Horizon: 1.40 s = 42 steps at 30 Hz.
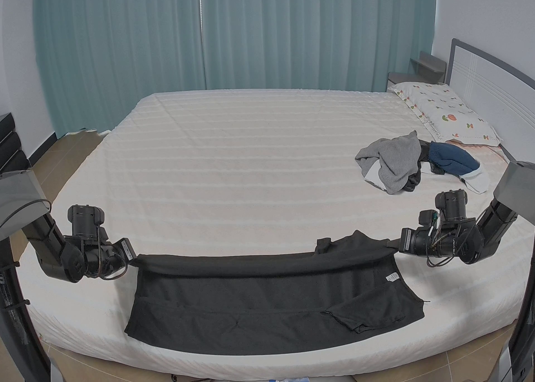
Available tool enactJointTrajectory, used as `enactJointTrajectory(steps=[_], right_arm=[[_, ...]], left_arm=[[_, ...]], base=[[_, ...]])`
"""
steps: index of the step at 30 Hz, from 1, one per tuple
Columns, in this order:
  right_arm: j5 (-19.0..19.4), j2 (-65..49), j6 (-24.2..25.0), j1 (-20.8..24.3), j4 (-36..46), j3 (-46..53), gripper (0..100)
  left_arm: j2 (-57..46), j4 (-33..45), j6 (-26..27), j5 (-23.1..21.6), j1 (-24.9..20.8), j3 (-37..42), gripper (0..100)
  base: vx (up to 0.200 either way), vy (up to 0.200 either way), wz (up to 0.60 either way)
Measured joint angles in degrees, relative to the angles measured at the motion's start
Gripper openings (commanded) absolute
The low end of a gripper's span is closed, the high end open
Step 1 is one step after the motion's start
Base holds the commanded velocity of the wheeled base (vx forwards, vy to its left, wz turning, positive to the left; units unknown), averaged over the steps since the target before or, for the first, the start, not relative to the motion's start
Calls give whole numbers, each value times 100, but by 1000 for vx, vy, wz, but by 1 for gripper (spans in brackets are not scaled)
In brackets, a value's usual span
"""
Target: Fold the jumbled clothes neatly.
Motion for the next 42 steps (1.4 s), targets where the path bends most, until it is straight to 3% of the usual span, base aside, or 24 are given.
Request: enactJointTrajectory(steps=[9,28,38,39,40,42], right_arm=[[10,9,-657,-50,-9,488,0],[13,57,-722,-201,-16,680,0],[-28,132,-1002,-179,-13,840,0],[-34,143,-1002,-174,-16,840,0],[-39,154,-1007,-168,-16,837,100],[-45,182,-1009,-157,-13,837,100]], left_arm=[[-28,26,501,-2,-71,563,0],[-356,50,657,-2,-52,1059,0],[-279,39,725,-2,-60,1174,0],[-256,39,728,-2,-63,1178,100],[-234,44,730,0,-68,1182,100],[-188,44,731,1,-71,1182,100]], base=[[0,0,0],[0,0,0],[0,0,0],[0,0,0],[0,0,0],[0,0,0]])
